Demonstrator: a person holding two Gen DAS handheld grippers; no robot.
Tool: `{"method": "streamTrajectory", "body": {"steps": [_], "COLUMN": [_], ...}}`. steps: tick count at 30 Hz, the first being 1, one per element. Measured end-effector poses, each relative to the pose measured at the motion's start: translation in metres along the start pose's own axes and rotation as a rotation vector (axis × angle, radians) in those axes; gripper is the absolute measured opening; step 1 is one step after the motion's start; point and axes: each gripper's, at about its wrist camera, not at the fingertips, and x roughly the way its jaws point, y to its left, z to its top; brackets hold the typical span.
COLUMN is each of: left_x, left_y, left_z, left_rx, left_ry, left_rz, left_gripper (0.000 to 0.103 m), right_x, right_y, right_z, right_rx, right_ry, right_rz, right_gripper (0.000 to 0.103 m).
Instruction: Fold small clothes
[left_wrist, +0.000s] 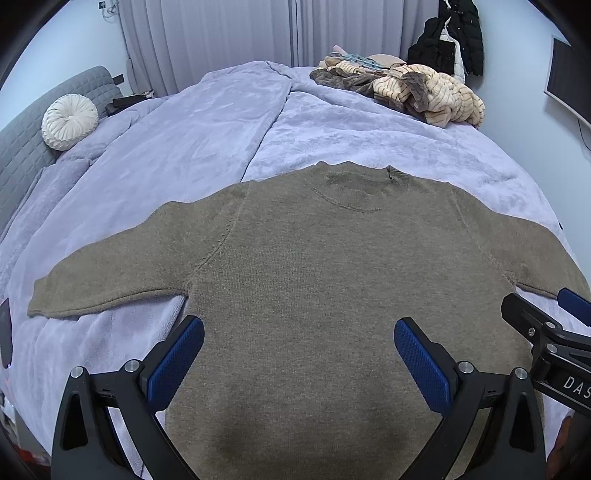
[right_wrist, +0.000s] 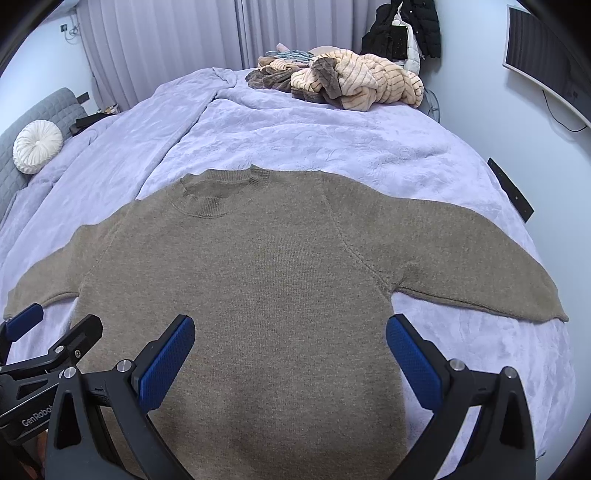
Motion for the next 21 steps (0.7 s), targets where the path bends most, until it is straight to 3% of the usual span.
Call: {"method": "streamTrajectory", "body": {"steps": [21], "left_x": [0.0018], "left_y": [-0.0008], "left_z": [-0.0011], "left_rx": [-0.004], "left_ry": [0.006], "left_rz": [0.010], "left_gripper": [0.103], "right_x": [0.0022], "right_y": [0.0015], "right_z": [-0.0016], "right_rx": [-0.004], "right_ry": [0.005], "right_rz": [-0.005], "right_gripper": [0.103]}}
